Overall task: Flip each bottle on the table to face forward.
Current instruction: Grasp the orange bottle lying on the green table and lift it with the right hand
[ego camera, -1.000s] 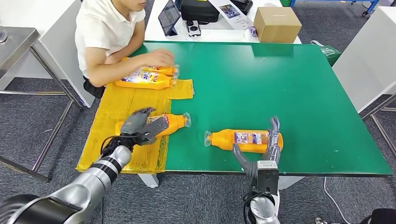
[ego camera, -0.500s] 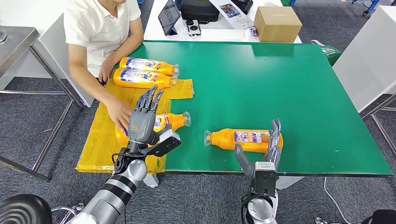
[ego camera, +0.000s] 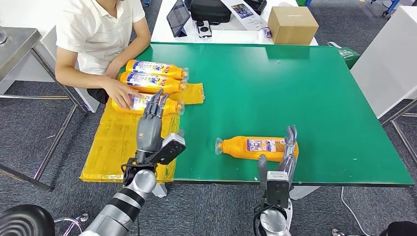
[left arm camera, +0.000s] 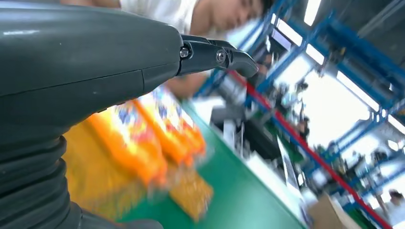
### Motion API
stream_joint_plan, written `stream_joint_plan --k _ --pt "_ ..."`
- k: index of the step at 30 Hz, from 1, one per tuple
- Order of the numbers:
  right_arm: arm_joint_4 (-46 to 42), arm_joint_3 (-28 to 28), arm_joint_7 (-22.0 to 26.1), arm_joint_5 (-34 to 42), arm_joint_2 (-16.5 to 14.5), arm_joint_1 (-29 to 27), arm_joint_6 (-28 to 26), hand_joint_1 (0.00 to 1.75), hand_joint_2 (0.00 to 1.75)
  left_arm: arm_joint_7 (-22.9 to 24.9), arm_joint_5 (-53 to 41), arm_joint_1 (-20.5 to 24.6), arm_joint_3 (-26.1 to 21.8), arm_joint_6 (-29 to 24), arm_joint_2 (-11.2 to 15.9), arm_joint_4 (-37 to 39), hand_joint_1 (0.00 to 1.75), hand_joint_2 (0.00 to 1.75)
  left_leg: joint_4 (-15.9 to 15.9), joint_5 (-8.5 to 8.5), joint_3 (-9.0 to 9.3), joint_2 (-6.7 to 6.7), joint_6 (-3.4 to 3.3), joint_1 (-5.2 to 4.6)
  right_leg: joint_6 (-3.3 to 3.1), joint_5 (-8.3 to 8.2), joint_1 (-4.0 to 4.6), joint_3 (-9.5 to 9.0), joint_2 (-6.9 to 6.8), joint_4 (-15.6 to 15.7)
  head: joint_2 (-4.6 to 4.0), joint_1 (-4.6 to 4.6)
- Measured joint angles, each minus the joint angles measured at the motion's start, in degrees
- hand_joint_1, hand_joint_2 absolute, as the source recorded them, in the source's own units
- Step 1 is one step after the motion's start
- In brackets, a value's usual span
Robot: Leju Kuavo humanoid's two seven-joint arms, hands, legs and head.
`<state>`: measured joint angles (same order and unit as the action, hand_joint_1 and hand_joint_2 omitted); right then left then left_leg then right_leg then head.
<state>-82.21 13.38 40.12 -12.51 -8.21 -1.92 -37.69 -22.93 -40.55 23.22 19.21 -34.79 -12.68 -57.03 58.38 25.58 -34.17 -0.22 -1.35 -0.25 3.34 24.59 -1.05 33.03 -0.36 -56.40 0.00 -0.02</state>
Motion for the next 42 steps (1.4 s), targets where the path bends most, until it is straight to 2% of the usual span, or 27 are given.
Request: stream_joint_plan --k 3,5,9,12,15,18,32,42 --pt "1.0 -0.5 -1.2 -7.2 1.4 0.4 0.0 0.0 1.75 0.5 5.0 -1.8 3.2 4.5 0.0 -3.0 0.0 1.75 0.0 0.01 -0.01 0.0 -0.01 0.0 0.0 0.0 0.0 0.0 0.0 0.0 0.0 -0.01" --pt "3.2 -1.7 -3.8 -16.8 3.2 1.2 -0.5 0.0 1.75 0.0 7.6 -3.1 5.0 6.3 0.1 -4.7 0.0 1.75 0.0 0.01 -0.01 -0.01 -0.01 -0.02 0.0 0.0 -0.01 -0.01 -0.01 0.0 0.0 -0.01" --pt "10.6 -5.3 -12.3 -36.9 9.0 4.8 -0.1 0.0 1.75 -1.0 10.4 -4.3 7.7 7.5 0.1 -6.7 0.0 1.75 0.0 0.0 -0.01 -0.04 -0.03 -0.09 0.05 -0.04 -0.1 -0.03 -0.02 0.0 0.0 -0.01" --pt "16.9 -7.1 -16.2 -43.7 14.2 8.0 2.1 0.0 1.75 -1.4 13.8 -4.8 9.0 9.3 -0.1 -7.4 0.0 1.75 0.0 -0.04 -0.01 -0.07 -0.09 -0.16 0.12 -0.09 -0.16 -0.04 -0.03 0.0 0.0 0.0" --pt "20.9 -8.0 -16.9 -45.7 17.9 9.7 4.4 0.0 1.75 -1.5 16.4 -5.7 10.2 11.4 -0.2 -8.3 0.0 1.75 0.0 -0.04 -0.02 -0.07 -0.1 -0.18 0.14 -0.1 -0.17 -0.04 -0.03 0.0 0.0 0.0" --pt "22.7 -8.2 -17.5 -47.8 19.8 10.0 5.1 0.0 1.75 -1.5 17.6 -6.0 11.0 12.3 -0.2 -9.2 0.0 1.75 0.0 -0.02 -0.03 -0.05 -0.11 -0.16 0.14 -0.09 -0.15 0.0 -0.02 0.0 0.0 -0.02" --pt "23.3 -6.7 -22.6 -53.4 23.4 9.6 7.4 0.0 1.75 -1.1 19.1 -6.0 12.5 14.7 -0.3 -10.5 0.0 1.75 0.0 -0.03 -0.05 -0.05 -0.11 -0.16 0.14 -0.09 -0.16 0.02 -0.02 0.0 0.0 -0.03" --pt "24.4 -4.7 -22.6 -54.8 24.4 11.6 8.4 0.0 1.75 -1.3 20.2 -5.9 13.1 15.1 -1.0 -10.5 0.0 1.75 0.0 -0.03 -0.06 -0.03 -0.11 -0.15 0.14 -0.09 -0.15 0.02 -0.01 0.0 0.0 -0.03"
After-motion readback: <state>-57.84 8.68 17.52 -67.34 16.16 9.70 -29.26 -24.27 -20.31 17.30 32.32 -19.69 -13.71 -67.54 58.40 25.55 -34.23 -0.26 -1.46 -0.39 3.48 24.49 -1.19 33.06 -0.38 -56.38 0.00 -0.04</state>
